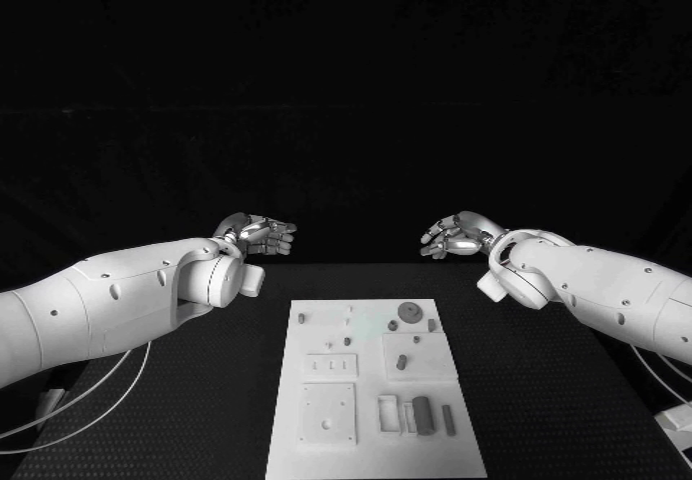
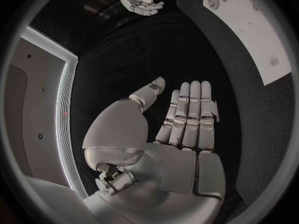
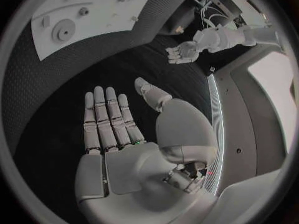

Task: Assemble the parts on the task board

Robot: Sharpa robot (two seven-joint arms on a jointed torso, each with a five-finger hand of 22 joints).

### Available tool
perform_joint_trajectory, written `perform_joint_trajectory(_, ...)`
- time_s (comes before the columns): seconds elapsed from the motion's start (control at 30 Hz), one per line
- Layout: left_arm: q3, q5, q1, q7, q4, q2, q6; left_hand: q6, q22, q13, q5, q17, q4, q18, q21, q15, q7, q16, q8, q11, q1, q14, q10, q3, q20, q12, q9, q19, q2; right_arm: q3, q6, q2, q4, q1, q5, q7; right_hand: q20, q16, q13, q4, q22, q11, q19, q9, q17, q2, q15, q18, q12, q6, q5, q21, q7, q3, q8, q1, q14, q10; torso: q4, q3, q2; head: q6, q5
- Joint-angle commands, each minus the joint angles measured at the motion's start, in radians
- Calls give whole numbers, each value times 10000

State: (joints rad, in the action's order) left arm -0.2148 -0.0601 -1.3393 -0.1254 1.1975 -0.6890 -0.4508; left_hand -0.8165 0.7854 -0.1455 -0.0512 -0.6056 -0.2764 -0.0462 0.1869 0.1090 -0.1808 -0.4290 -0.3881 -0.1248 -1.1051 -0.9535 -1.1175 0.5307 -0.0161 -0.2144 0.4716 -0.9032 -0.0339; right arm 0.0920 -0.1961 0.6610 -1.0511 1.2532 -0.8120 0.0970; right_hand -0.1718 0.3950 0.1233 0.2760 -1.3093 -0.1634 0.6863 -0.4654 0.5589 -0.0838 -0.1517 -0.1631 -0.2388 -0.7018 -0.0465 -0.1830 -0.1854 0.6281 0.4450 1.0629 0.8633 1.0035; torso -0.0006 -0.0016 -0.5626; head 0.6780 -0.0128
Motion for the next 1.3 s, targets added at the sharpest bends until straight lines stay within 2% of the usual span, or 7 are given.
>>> perform_joint_trajectory(0.03,9,-203,-17,-108,182,-71,415,-132,20,-26,-64,-71,-71,0,42,-48,44,-34,-10,44,2,-124,-132,27,50,-5,-22,-129,100,-4,355,13,-116,-33,-2401,-140,133,611,140,149,-100,428,1516,-77,370,-58,649,-558,-265,-1070,-43,-414,124,-16,221,312,1439,1178,19,17,-36,53,-22)
perform_joint_trajectory(0.27,9,-203,-17,-163,541,-181,475,-326,30,-74,-63,-203,-104,36,44,-128,106,-5,12,113,-56,-288,-332,50,143,22,-58,-295,116,-4,462,99,-383,-84,-4000,-314,170,802,252,153,-122,692,2205,-32,689,-135,923,-787,-289,-1368,-41,-544,212,-121,28,420,2073,1878,72,32,-102,121,-8)
perform_joint_trajectory(0.53,10,-200,-11,-219,862,-224,525,-323,28,-73,-63,-224,-102,51,32,-127,102,18,41,109,-40,-296,-332,33,153,52,-75,-306,83,-4,484,136,-573,-238,-5328,-503,369,1542,949,138,-238,1043,3264,1,1457,-331,1391,-987,-542,-1500,-37,-1070,238,-392,-333,504,2901,2708,248,14,-206,178,143)
perform_joint_trajectory(0.7,9,-185,11,-241,931,-226,514,-318,27,-71,-63,-237,-100,58,24,-123,96,33,59,102,-29,-298,-324,23,158,74,-85,-311,64,-5,549,114,-650,-421,-5950,-604,604,2052,1803,128,-248,1199,3781,-27,1995,-419,1652,-987,-987,-1578,-40,-1478,337,-510,-481,474,3305,3011,335,-20,-278,321,208)
perform_joint_trajectory(0.8,9,-175,26,-255,970,-251,509,-314,26,-70,-64,-244,-100,61,20,-122,93,41,70,98,-27,-301,-320,21,161,86,-91,-315,60,-5,651,64,-651,-505,-6218,-652,788,2579,2856,136,-257,1300,4093,-62,2529,-481,1843,-987,-1546,-1645,-41,-1911,423,-592,-600,485,3493,3010,403,-43,-330,523,258)
perform_joint_trajectory(1.1,8,-153,73,-264,1125,-337,502,-292,24,-63,-64,-272,-97,74,1,-122,77,75,114,78,-12,-309,-291,8,169,140,-114,-325,39,-7,521,-210,-532,-954,-6998,-938,1154,4349,6611,94,-279,1400,4366,-164,3933,-539,2280,-986,-3343,-1605,-79,-3623,495,-628,-1037,360,3585,2453,590,-107,-541,778,415)
perform_joint_trajectory(1.3,8,-152,86,-254,1274,-406,505,-269,21,-57,-64,-294,-90,83,-16,-121,61,104,151,59,10,-313,-263,-5,173,186,-133,-330,27,-8,231,-425,-240,-1160,-7271,-1115,1275,5028,7710,82,-267,1395,4270,-182,4269,-599,2329,-987,-3793,-1477,-18,-4442,487,-529,-1264,308,3518,2309,721,-133,-715,801,509)
